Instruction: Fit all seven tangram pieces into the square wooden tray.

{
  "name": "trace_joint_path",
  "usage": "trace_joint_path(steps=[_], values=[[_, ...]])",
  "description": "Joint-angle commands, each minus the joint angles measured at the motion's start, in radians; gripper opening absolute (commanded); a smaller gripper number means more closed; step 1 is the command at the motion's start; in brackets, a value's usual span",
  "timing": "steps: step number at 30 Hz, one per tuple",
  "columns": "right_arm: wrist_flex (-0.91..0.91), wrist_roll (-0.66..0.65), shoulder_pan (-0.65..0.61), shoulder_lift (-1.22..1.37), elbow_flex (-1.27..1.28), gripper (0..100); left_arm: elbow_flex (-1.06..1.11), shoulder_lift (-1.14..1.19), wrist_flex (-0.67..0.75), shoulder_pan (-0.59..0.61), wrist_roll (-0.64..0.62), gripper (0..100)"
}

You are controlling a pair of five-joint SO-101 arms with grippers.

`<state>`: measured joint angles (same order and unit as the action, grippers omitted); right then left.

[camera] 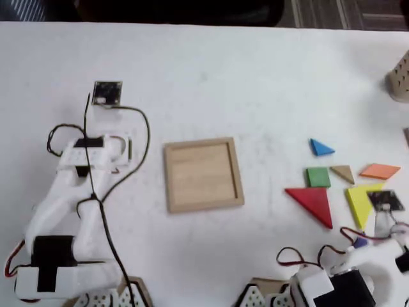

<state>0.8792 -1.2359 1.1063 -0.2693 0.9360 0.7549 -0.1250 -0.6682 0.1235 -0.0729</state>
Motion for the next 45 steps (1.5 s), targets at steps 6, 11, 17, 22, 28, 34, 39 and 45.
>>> trace_joint_path(steps=[6,11,17,22,28,34,39,45], values=[[0.059,0.146,-0.107,-0.01,-0.157,1.8,-0.035,-0.015,0.003,-0.015,0.011,5],[0.108,0.213,-0.133,-0.005,-0.212,1.9,-0.035,-0.015,0.003,-0.015,0.011,5],[0.17,0.242,-0.082,-0.01,-0.21,13.6,-0.037,-0.015,0.003,-0.016,0.011,5],[0.171,0.367,-0.079,0.001,-0.207,16.5,-0.038,-0.015,0.003,-0.018,0.011,5],[0.171,0.519,-0.114,-0.001,-0.146,22.4,-0.038,-0.015,0.003,-0.016,0.011,5],[0.056,0.657,-0.188,-0.001,-0.034,22.4,-0.037,-0.015,0.003,-0.016,0.011,5],[-0.031,0.779,-0.189,-0.001,0.003,22.4,-0.037,-0.016,0.002,-0.016,0.011,5],[-0.048,0.784,-0.194,-0.001,0.006,22.4,-0.037,-0.016,0.002,-0.019,0.011,5]])
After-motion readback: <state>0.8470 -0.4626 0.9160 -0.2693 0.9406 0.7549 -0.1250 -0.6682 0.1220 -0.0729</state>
